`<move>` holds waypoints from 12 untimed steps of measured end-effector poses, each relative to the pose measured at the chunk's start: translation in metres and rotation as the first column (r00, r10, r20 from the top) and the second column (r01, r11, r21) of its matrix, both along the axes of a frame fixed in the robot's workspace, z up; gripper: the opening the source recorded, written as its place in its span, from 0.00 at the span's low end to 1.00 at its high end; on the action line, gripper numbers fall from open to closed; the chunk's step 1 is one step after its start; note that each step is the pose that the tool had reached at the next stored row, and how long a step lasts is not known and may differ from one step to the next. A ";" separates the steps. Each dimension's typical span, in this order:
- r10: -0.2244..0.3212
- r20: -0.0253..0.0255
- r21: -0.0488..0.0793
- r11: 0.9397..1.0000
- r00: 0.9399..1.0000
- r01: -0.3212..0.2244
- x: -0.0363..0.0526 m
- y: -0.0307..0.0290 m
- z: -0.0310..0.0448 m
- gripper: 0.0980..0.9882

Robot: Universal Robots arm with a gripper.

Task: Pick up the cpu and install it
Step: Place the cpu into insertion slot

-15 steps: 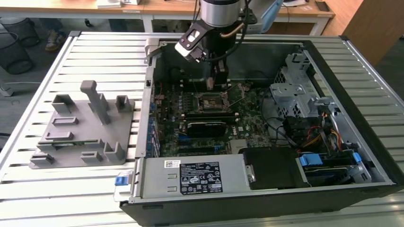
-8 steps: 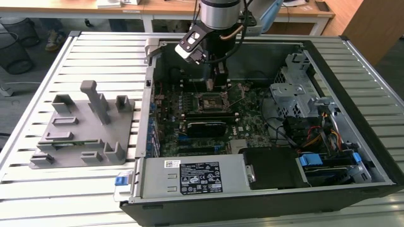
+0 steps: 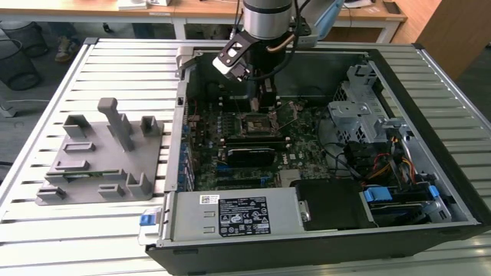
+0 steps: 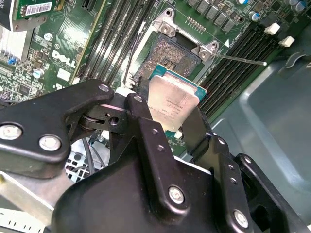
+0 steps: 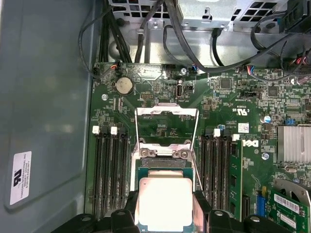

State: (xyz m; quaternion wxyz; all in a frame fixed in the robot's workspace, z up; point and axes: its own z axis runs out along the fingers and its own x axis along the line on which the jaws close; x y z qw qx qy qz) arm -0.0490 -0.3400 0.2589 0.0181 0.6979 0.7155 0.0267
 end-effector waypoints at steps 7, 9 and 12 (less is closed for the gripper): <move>0.000 0.000 0.000 1.000 1.000 0.000 -0.0003 0.0000 -0.0070 0.48; 0.000 0.000 0.000 1.000 1.000 0.000 -0.0005 0.0000 -0.0090 0.48; 0.000 0.000 0.000 1.000 1.000 0.000 -0.0011 0.0000 -0.0118 0.48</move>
